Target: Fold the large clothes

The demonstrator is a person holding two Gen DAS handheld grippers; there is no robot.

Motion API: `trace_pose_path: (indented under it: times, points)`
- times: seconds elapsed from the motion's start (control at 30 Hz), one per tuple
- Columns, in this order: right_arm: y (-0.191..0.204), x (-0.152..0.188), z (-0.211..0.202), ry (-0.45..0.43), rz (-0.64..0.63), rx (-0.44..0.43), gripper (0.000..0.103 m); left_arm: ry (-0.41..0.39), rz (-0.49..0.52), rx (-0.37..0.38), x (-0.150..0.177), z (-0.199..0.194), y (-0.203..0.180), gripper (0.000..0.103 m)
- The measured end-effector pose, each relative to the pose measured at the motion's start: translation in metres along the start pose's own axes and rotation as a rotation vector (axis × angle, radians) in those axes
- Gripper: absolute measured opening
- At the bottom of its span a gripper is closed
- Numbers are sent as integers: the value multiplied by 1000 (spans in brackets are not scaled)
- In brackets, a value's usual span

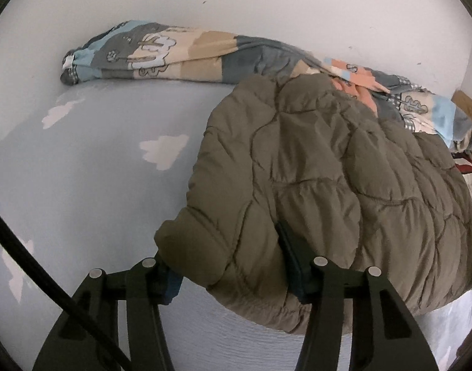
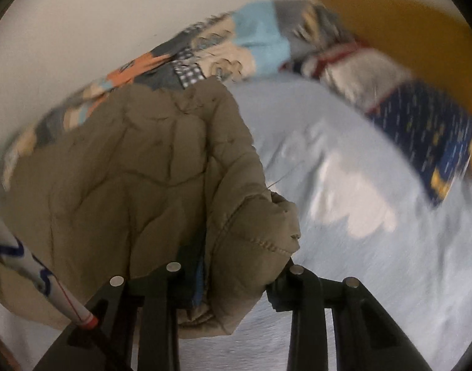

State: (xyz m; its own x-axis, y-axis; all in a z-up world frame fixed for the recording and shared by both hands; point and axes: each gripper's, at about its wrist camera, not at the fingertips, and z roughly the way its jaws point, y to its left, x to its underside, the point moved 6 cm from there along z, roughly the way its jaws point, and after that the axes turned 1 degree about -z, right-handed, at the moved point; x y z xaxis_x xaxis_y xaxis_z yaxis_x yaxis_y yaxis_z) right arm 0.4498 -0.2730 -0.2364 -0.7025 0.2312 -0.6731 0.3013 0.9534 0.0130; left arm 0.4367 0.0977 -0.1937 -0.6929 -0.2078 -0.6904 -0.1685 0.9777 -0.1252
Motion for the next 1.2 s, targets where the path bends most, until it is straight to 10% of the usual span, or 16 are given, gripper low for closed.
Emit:
trace_pose_path:
  times: [0.5, 0.83, 1.0, 1.2]
  points:
    - [15, -10, -107, -181, -181, -19, 30, -105, 64, 105, -12, -113, -11, 48]
    - [-31, 65, -172, -102, -121, -123, 30, 3, 80, 122, 91, -175, 39, 48]
    - [-65, 116, -158, 37, 40, -201, 34, 170, -136, 100, 140, -163, 92, 66]
    - [-144, 170, -120, 270, 609, -379, 62, 59, -454, 36, 139, -186, 174, 67]
